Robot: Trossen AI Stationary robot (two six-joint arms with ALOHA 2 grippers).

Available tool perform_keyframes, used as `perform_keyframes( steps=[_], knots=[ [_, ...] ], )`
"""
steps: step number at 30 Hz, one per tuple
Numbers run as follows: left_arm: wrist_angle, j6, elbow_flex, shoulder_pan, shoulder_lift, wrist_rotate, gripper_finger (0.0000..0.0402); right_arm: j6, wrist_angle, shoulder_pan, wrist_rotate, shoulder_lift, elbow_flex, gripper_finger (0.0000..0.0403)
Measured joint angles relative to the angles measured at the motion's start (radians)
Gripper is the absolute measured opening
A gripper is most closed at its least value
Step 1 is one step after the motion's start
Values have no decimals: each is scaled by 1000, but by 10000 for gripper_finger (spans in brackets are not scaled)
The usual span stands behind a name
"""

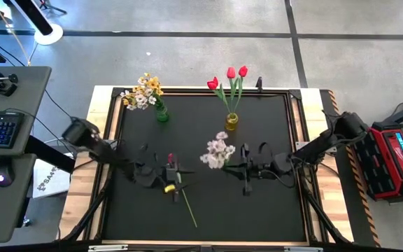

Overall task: Sort flowers into vase by color
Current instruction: Put the white flowers into the green vase

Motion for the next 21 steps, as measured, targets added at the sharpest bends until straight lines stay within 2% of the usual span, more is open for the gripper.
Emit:
perform_keyframes(
  steps=[3, 8, 13, 21],
  knots=[
    [168, 90, 30, 72, 72, 138, 160, -37, -4, 0, -24, 25, 35, 1],
    [149, 88, 120, 171, 107, 318, 204, -94, -9, -4, -57, 70, 88, 0],
    [121, 102, 188, 196, 103, 346, 233, -103, -13, -8, -60, 99, 106, 0],
    [-5, 122, 278, 198, 102, 415, 219, -117, 30, -14, -55, 129, 107, 0]
  ],
)
